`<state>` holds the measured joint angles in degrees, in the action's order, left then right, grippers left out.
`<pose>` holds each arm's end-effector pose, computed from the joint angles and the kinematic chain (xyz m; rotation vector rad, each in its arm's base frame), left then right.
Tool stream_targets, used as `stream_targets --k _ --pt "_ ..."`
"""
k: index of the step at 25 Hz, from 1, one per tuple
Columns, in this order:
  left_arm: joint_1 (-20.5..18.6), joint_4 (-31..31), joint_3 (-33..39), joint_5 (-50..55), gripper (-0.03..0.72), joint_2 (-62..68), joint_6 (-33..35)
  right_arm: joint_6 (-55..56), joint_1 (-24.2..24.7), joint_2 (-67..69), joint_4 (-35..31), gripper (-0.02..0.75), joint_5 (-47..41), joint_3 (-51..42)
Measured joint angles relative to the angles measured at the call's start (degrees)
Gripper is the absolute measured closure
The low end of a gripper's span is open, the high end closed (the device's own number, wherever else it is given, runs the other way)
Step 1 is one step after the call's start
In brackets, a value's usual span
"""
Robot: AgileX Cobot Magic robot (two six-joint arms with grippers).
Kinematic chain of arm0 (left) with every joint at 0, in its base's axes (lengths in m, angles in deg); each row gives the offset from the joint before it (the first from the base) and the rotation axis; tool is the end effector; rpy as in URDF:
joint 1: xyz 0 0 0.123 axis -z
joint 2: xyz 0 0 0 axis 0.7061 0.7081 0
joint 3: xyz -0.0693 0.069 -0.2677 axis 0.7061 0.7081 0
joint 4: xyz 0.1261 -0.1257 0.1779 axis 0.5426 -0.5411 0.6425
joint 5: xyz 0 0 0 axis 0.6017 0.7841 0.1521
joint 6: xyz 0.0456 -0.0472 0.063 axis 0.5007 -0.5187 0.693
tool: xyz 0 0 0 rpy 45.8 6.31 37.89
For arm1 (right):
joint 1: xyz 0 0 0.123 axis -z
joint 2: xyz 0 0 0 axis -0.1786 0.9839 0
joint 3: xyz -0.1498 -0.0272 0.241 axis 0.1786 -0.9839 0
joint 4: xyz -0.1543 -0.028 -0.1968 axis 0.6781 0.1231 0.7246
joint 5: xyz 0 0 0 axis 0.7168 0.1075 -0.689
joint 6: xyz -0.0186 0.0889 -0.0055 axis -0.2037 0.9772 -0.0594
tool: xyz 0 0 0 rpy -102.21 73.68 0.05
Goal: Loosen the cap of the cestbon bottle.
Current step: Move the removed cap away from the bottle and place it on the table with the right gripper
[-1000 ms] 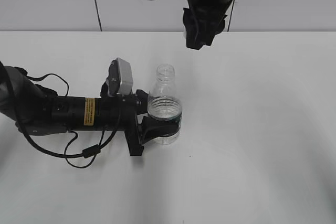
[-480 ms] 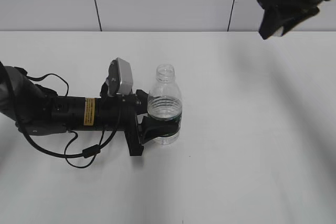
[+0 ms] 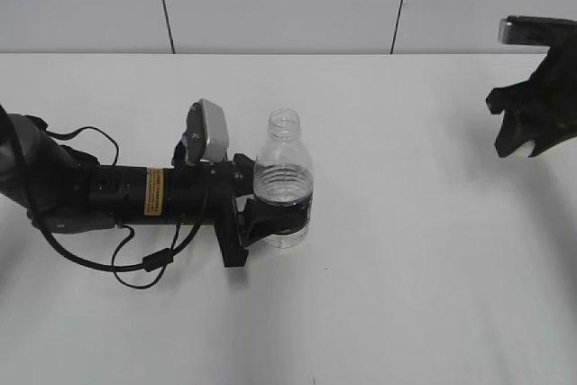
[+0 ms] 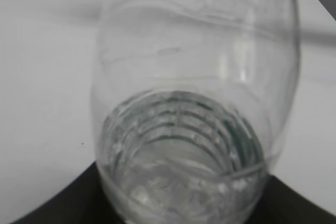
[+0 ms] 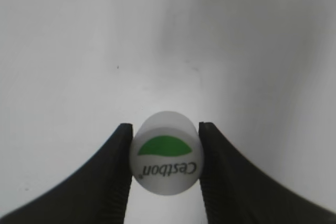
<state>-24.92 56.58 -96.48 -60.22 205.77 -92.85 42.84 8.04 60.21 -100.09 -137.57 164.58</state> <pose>0.3088 -0.1932 0.0685 1.2386 1.5600 -0.9952 0.3782 0.0288 0.1833 -0.3237 2.9276 0.2098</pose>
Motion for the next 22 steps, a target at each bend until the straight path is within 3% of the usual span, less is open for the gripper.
stream_targets --k 7,22 --pt "0.00 -1.15 0.00 0.29 0.316 0.00 -0.06 0.29 0.00 1.56 0.76 0.440 6.41 -3.16" --pt "0.00 -1.70 0.00 0.59 0.316 0.00 -0.06 2.06 0.00 8.04 1.12 0.440 6.11 -3.25"
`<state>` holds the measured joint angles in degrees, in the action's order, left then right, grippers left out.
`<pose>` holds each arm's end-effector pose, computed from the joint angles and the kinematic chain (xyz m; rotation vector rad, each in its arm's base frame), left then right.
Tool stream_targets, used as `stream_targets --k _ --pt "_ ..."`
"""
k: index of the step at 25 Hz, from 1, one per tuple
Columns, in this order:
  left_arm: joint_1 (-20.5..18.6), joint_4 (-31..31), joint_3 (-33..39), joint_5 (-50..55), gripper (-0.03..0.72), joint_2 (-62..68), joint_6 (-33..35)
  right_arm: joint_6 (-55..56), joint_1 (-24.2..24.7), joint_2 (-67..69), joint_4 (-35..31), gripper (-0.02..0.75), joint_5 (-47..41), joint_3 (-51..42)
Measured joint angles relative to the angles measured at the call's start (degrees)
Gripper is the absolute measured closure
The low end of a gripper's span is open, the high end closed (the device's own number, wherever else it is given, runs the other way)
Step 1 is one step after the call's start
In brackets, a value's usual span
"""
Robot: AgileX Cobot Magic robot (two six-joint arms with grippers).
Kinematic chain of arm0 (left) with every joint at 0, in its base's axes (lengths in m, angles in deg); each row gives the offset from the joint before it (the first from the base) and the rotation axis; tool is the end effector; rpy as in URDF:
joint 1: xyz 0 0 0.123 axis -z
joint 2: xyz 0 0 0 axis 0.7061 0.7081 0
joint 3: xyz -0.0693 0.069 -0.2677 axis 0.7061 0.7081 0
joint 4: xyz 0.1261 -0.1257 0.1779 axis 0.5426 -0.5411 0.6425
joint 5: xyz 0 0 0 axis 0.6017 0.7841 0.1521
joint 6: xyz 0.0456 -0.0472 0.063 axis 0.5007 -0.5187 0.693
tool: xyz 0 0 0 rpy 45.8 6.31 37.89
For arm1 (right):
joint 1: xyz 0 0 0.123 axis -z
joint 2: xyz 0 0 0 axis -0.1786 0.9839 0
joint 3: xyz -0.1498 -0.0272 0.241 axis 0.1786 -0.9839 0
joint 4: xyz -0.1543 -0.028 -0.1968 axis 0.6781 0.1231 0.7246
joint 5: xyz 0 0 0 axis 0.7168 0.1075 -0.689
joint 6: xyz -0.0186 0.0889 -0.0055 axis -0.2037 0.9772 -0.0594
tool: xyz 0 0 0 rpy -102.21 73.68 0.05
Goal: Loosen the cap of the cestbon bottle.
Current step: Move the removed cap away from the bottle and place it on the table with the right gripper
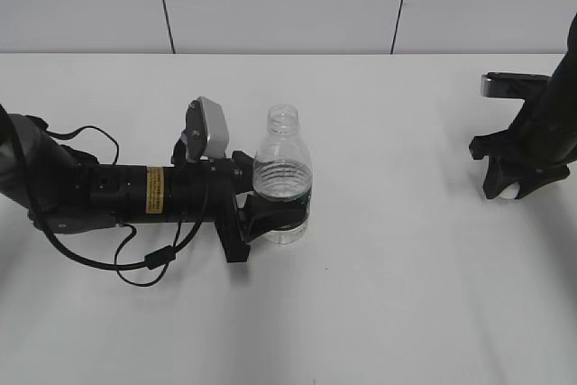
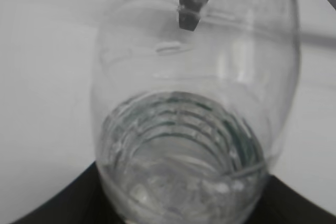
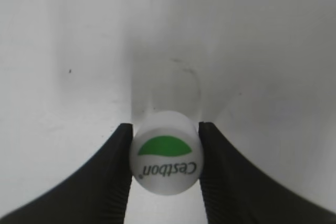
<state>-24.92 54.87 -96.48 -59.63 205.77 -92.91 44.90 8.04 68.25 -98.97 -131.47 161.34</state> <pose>0.3113 -0.1927 0.0684 1.2084 1.5787 -0.9793 0.3794 0.0263 0.1178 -0.2650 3.0312 0.1859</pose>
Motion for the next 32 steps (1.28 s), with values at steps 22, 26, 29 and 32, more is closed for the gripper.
stream_targets --k 22,26,29,32 --pt "0.00 -0.12 0.00 0.06 0.316 0.00 -0.15 0.19 0.00 0.22 0.52 0.367 -0.08 0.00" --pt "0.00 -0.12 0.00 0.06 0.316 0.00 -0.15 1.59 0.00 0.22 0.52 0.267 -0.08 0.00" --pt "0.00 -0.12 0.00 0.06 0.316 0.00 -0.15 2.60 0.00 0.22 0.52 0.222 -0.16 0.07" --pt "0.00 -0.48 0.00 0.06 0.316 0.00 -0.15 3.03 0.00 0.29 0.52 0.210 -1.86 1.24"
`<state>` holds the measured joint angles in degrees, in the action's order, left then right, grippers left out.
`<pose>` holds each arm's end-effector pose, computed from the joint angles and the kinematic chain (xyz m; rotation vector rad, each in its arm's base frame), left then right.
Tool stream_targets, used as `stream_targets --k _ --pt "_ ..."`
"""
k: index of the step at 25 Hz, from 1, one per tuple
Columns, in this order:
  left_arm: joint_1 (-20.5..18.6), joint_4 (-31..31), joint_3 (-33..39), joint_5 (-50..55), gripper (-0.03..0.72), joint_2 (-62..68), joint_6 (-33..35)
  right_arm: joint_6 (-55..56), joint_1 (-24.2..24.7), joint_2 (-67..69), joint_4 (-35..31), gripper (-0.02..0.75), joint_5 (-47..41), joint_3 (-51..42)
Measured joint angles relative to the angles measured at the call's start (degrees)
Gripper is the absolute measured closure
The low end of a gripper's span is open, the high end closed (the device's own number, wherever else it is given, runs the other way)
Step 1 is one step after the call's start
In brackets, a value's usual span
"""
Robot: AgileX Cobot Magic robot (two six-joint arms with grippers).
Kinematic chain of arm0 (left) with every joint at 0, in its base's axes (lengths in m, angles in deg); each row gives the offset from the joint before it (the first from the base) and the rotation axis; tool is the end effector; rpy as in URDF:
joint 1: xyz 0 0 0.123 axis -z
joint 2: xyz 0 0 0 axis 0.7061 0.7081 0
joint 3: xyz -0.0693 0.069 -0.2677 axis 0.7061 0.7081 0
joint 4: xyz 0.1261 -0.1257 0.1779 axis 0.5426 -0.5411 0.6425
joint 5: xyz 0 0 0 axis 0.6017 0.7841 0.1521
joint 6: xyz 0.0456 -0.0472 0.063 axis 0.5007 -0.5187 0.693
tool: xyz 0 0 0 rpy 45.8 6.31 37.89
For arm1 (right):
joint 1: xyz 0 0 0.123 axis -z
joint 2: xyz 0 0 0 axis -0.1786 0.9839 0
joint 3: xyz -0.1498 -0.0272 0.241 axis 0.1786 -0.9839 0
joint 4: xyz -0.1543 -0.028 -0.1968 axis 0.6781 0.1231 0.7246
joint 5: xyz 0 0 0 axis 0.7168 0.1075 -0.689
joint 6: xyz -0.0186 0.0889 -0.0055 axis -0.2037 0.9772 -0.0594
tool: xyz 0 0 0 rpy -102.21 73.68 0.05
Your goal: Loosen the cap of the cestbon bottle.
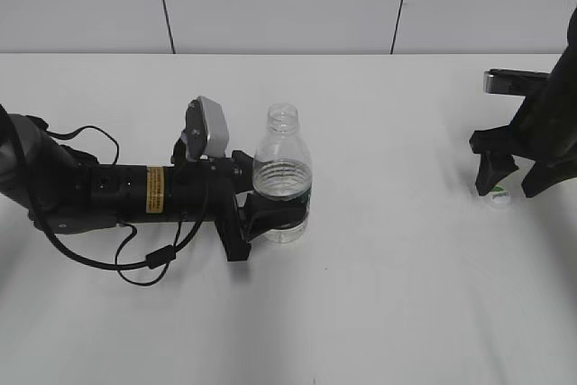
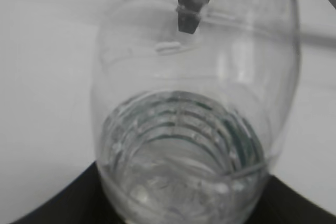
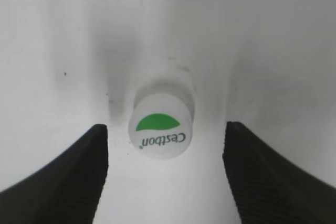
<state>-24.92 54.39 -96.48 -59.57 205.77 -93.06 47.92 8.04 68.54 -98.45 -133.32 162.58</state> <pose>0.3120 -0.1926 0.0685 1.1977 1.5841 -0.9778 0.3815 0.0262 0.1202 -0.2004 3.0553 0.1868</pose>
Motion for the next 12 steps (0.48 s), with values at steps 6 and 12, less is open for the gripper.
stream_targets --k 6,12 --pt "0.00 -1.77 0.00 0.33 0.314 0.00 0.00 0.11 0.00 0.00 -0.17 0.209 -5.75 4.81" --pt "0.00 -2.88 0.00 -0.85 0.209 0.00 0.00 0.18 0.00 0.00 -0.50 0.209 -7.12 7.68"
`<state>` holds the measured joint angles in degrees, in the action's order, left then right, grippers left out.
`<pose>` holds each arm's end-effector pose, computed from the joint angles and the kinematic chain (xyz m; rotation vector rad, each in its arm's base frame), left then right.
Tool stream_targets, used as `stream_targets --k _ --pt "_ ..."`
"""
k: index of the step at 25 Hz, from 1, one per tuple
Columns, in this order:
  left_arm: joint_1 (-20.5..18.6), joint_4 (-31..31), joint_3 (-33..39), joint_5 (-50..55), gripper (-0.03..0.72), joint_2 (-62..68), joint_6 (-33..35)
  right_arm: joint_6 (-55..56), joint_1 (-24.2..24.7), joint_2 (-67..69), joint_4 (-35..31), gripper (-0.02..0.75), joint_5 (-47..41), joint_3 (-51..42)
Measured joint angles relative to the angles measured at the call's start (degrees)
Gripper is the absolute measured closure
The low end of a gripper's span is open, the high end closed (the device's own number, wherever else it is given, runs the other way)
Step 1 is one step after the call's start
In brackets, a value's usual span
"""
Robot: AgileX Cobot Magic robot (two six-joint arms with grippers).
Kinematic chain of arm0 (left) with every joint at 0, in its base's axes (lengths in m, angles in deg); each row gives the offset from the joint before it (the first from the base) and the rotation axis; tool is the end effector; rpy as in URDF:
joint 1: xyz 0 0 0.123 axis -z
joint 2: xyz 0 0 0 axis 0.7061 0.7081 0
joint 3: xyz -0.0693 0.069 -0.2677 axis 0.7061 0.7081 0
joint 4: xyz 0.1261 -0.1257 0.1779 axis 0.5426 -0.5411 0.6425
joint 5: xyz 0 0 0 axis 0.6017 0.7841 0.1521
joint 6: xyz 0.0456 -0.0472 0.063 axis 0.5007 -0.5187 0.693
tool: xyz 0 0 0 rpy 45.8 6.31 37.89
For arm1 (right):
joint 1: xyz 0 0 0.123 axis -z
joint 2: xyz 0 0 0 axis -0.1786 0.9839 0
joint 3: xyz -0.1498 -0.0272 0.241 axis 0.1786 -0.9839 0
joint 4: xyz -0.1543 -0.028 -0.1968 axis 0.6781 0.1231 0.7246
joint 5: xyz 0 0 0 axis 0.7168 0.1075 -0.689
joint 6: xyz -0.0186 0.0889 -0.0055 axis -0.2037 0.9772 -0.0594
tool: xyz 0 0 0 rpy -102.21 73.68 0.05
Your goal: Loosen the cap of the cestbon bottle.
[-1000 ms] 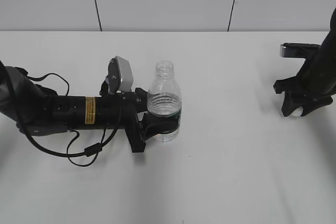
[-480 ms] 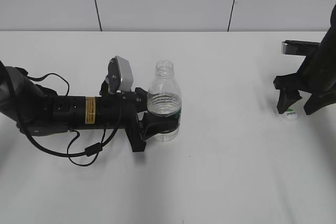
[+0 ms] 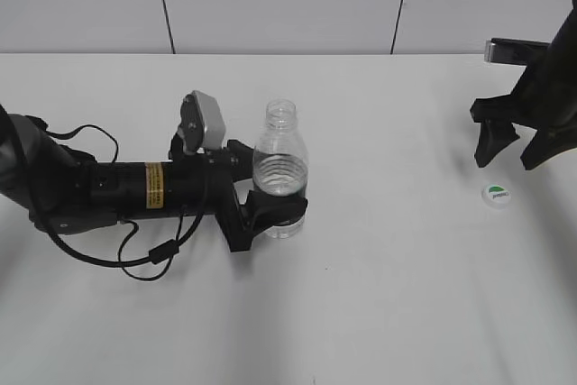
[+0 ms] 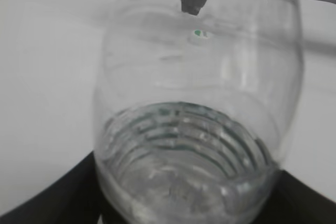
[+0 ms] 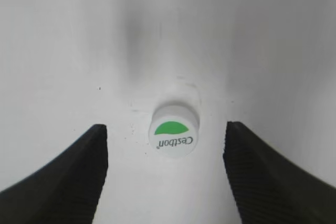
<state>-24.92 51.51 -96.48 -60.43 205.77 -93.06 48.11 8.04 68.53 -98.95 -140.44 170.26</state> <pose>0.3155 -0.1926 0.0711 1.1374 1.5860 -0.9748 0.3995 0.0287 0.1496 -0.2134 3.0411 0.2165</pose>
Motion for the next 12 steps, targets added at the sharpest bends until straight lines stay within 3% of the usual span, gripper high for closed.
stream_targets --k 12 --pt "0.00 -0.99 0.06 -2.12 0.179 -2.31 0.00 0.06 0.00 0.00 -0.01 0.207 -0.57 0.55"
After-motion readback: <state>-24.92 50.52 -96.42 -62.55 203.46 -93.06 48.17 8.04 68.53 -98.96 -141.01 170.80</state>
